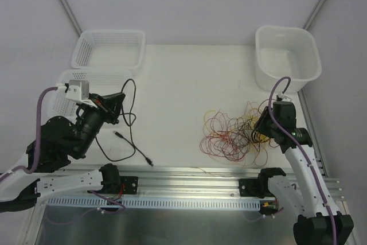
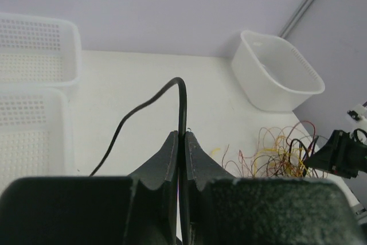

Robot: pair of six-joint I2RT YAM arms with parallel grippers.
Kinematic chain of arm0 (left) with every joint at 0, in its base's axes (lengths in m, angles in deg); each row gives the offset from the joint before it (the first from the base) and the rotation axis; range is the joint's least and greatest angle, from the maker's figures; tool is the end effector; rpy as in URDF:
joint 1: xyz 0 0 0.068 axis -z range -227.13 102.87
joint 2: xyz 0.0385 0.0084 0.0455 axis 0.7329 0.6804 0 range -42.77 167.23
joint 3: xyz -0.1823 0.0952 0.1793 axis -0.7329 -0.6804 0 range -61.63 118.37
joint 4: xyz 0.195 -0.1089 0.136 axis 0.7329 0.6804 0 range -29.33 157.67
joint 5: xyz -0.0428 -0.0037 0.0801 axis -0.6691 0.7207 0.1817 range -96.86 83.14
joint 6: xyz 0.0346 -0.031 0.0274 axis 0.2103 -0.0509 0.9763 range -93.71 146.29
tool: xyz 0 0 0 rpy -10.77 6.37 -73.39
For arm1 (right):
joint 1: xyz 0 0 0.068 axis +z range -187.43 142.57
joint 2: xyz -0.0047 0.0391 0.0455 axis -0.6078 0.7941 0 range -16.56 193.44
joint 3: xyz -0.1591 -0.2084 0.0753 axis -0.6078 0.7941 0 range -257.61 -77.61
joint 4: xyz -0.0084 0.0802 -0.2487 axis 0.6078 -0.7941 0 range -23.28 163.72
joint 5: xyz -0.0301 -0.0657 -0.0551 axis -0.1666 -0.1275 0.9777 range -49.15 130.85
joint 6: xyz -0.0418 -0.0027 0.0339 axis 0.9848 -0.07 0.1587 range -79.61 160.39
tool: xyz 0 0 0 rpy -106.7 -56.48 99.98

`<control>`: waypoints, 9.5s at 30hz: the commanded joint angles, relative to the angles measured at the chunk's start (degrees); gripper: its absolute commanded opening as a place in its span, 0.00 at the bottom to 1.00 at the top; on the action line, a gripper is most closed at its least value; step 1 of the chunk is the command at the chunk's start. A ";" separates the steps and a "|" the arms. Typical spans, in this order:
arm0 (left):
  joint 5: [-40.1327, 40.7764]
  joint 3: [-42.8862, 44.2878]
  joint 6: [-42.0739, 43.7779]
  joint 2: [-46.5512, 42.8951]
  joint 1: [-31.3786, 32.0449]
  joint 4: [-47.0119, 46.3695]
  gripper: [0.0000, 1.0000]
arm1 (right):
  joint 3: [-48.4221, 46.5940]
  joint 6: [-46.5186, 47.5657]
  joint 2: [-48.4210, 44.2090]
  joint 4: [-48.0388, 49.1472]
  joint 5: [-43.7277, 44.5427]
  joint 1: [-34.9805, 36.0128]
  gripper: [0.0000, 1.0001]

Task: Untangle the cables

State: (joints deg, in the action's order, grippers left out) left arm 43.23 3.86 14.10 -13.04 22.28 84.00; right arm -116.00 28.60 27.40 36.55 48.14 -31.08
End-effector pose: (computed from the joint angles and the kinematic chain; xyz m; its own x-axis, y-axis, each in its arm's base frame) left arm 0.0429 -0.0363 0.4572 0.0028 -0.3927 -0.9197 0.3456 0.8634 -0.3676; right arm 0.1595 0.0132 0.2586 -0.6638 0.1299 -0.7366 0.1210 0.9905 0.0657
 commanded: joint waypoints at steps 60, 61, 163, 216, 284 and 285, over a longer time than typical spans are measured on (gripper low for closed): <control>-38.67 -14.72 -21.31 10.17 -33.99 3.62 0.99 | -23.39 -5.08 45.05 26.36 6.42 57.90 1.00; -37.79 -13.74 -19.56 8.69 -34.07 4.78 0.99 | -24.27 -5.34 46.55 26.01 6.68 58.07 0.99; -34.79 30.03 -21.14 42.86 -37.94 15.60 0.00 | -1.69 -2.09 -5.82 16.43 23.91 63.61 1.00; -70.45 10.53 -16.54 56.37 -87.32 10.51 0.99 | -6.69 -1.57 8.77 12.21 15.04 63.61 1.00; -75.70 -6.87 15.08 47.97 -10.96 18.85 0.00 | -2.21 -14.75 -6.09 -4.85 35.60 63.61 0.99; -78.36 -6.70 15.78 47.35 -10.96 19.55 0.00 | -2.39 -14.66 -5.74 -4.67 35.51 63.61 0.99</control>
State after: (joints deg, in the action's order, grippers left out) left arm -21.80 -2.48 26.39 37.19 10.70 98.01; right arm -118.03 14.85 20.78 31.02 82.46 32.31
